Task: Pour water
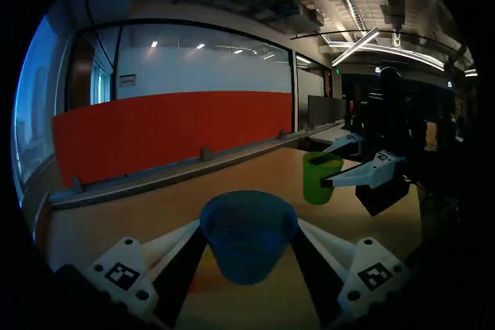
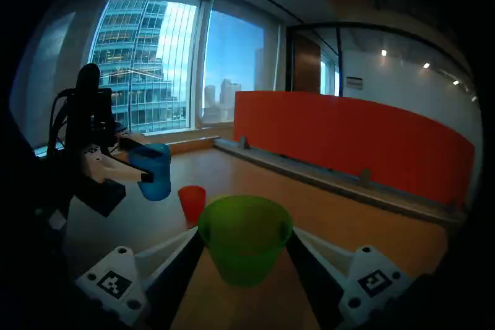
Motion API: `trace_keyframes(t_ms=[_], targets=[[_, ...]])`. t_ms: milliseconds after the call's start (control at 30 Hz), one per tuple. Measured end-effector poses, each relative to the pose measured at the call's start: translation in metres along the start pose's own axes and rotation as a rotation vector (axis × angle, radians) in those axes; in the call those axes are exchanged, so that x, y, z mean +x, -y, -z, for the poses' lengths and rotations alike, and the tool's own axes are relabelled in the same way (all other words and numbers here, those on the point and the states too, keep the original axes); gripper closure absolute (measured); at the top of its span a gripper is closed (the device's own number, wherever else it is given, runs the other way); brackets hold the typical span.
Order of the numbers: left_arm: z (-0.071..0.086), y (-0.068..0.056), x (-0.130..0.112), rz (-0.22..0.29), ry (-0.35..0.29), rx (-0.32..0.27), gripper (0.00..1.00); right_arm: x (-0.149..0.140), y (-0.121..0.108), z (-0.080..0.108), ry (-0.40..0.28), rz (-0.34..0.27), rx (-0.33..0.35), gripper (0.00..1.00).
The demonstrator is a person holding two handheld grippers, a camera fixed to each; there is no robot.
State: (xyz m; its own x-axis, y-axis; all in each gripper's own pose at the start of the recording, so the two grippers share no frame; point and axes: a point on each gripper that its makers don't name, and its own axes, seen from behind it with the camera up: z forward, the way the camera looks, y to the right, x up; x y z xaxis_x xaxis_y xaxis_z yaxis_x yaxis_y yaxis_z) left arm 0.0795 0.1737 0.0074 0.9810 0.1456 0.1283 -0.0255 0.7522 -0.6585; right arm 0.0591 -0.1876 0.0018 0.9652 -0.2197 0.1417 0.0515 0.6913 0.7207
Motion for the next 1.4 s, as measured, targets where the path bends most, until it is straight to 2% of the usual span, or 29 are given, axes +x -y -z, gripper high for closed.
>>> trace_keyframes(t_ms=[400,800,1200,1400], targets=[[0.002,0.009,0.016,0.017,-0.046,0.019,0.14,0.02,0.003,0.002,-0.071,0.016,-0.016,0.09],[0.0,0.008,0.024,0.03,-0.073,0.014,0.14,0.034,0.003,0.0,-0.106,0.022,-0.027,0.09],[0.001,0.011,0.037,-0.024,-0.089,0.025,0.14,0.037,0.019,-0.004,-0.114,-0.004,0.022,0.09],[0.002,0.013,0.049,-0.086,-0.104,0.036,0.14,0.038,0.031,-0.008,-0.119,-0.011,0.051,0.09]])
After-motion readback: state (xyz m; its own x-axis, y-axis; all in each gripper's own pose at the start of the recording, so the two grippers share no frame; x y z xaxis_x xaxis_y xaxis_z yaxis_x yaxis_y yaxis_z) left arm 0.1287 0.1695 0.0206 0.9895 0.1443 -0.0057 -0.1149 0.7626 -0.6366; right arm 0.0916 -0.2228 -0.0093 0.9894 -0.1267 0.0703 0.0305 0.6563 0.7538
